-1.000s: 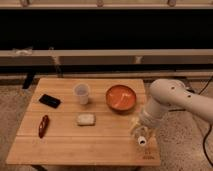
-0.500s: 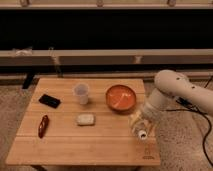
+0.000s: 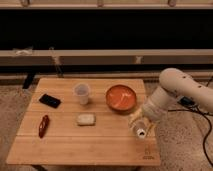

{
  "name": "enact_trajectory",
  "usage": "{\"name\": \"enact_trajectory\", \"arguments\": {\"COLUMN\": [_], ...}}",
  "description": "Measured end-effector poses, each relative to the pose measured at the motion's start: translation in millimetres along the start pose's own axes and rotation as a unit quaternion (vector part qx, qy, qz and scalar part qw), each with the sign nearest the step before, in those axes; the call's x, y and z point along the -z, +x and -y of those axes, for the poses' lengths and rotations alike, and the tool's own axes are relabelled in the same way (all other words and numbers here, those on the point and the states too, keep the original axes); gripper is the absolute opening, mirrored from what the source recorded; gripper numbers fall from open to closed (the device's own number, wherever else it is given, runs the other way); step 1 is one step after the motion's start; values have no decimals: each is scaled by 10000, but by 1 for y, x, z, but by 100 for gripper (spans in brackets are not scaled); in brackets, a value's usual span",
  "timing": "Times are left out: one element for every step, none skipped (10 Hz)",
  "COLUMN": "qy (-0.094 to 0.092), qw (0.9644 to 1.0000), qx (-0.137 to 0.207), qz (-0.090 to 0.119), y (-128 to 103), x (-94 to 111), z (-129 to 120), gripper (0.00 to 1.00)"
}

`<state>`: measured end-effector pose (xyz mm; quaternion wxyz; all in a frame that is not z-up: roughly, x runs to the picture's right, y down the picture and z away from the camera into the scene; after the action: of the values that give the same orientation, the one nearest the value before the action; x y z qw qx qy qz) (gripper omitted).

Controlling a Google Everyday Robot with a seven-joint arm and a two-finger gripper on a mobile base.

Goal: Stand the bottle upright

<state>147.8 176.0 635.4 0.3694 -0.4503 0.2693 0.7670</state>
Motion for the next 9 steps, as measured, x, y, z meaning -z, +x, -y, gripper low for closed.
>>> {"name": "enact_trajectory", "arguments": {"qy": [-312,-520,-693,-878,-1041,-1182,-1399,-1587,-1695], "qw": [9980,9943,9896,9858,9828,9801,9759,9721,9696], "qx": [-532,-898,-1221,-1383,-1456,-1503,-1534,-1532,-1532], "qz": [-153,-230,-304,-378,-445,-524,-665,-803,-879], "y": [0,0,3,6,9,11,14,16,17], "x": [-5,-8,-9,-11,-12,-13,-15,-18,-18], "z": [0,1,3,0,0,1,2,2,3], "gripper": [0,0,0,0,0,0,0,0,0]}}
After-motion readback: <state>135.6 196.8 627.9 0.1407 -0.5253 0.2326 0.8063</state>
